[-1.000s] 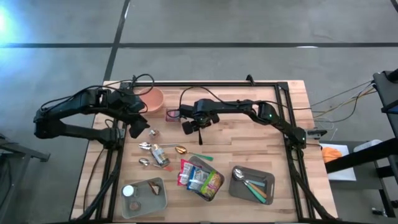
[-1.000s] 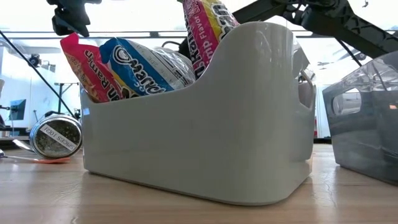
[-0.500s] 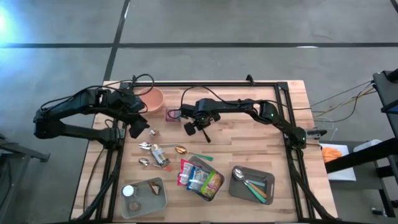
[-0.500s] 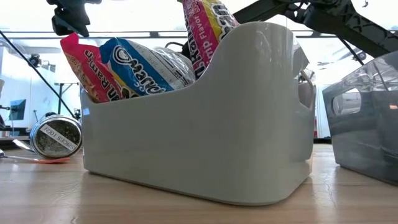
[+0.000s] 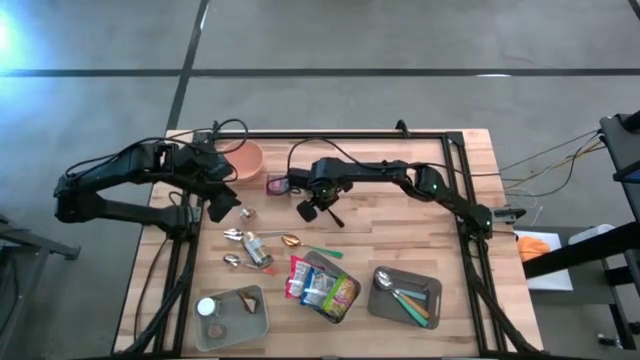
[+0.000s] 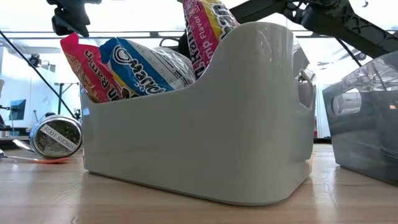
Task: Pick & Place Food Item
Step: Put the black spoon into the black bin
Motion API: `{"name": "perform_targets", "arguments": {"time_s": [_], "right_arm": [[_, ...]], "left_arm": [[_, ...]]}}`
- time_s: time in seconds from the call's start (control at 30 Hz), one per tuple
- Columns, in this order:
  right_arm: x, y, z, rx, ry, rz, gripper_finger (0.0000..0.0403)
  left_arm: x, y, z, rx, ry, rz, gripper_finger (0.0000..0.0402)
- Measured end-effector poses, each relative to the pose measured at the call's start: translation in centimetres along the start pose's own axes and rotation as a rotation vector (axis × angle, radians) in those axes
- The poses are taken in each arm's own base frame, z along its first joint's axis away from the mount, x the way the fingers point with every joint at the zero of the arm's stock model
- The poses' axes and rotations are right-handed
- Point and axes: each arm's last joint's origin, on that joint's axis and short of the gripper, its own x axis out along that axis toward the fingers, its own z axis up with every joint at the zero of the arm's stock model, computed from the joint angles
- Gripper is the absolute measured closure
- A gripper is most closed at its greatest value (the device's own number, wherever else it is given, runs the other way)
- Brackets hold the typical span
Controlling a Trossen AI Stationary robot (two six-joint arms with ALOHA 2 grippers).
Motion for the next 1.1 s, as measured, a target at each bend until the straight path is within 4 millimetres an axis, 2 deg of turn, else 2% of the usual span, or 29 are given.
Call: {"name": "perform_targets", "arguments": {"time_s": [0.23, 0.53, 0.8, 1.1], "right_arm": [[-2.9, 1.1, -0.9, -0.131, 0.015, -0.010, 0.0395], [-8.1, 1.6, -2.6, -0.231, 0.009, 0.034, 0.0395], [-15.3, 1.9, -6.7, -0.267, -0.095, 0.158, 0.0395], [-18.9, 1.0, -12.6, -0.332, -0.174, 0.194, 0.0395]], "left_arm": [[0.0, 0.0, 0.0, 0.000, 0.000, 0.000, 0.0246], [0.0, 0.0, 0.0, 0.004, -0.001, 0.000, 0.0246], [0.0, -0.1, 0.2, 0.040, -0.020, -0.008, 0.0246], [0.0, -0.1, 0.3, 0.020, -0.034, -0.015, 0.0246]]}}
